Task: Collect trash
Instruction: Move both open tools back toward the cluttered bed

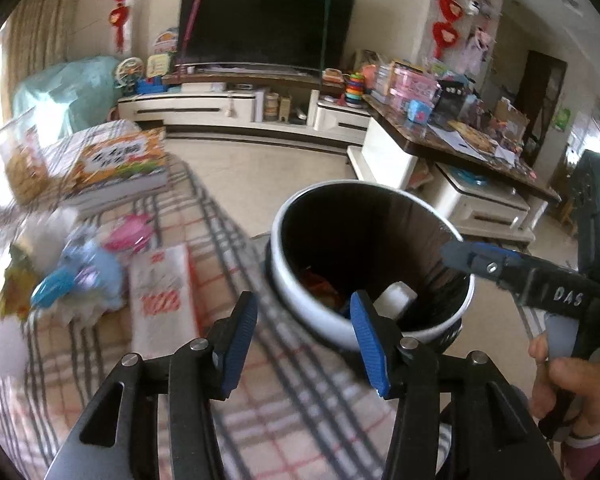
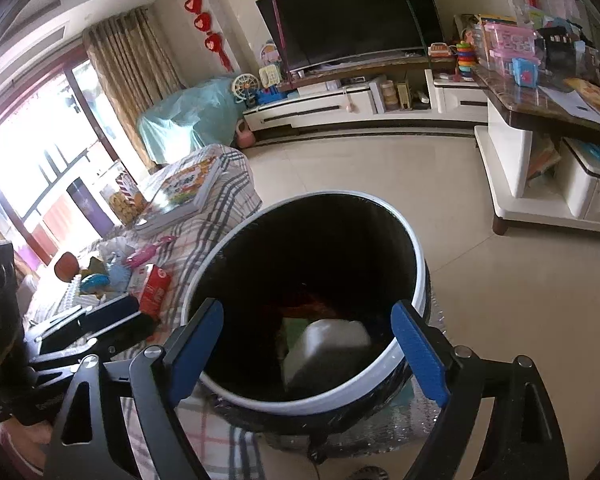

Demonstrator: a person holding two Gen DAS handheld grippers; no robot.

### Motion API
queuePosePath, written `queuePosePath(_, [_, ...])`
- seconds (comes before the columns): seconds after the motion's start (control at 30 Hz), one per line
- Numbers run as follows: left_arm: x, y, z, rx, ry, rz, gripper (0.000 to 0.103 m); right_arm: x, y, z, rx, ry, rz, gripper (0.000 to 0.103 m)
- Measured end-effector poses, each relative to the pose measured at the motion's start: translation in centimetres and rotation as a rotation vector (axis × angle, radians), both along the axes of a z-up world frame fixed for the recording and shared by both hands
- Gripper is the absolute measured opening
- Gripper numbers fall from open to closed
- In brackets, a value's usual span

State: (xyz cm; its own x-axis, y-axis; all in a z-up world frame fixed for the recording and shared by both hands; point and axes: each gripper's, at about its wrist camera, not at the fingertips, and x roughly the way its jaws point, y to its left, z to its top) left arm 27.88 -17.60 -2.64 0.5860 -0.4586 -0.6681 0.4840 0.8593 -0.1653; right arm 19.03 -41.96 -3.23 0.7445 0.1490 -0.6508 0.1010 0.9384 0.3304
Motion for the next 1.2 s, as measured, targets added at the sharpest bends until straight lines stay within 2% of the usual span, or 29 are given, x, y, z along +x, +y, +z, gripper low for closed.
queuePosePath(0.2, [-2.3,3.7,-0.7,-0.024,0.024,0.064,0.049,-0.9,2.1,0.2,0.029,-0.022,0.016,0.092])
queuePosePath(0.8, [-7.5,13.5,-1.0,-0.056,0.063,0.271,0.050,-1.2,12.1,-0.9,0.042,-0.015,0.169,0.092])
queuePosePath(1.2, [-8.8,17.3,-1.0,-0.071,0.078,0.389,0.050,-0.3,17.2,-1.6,0.024,-0.011,0.229,0.092])
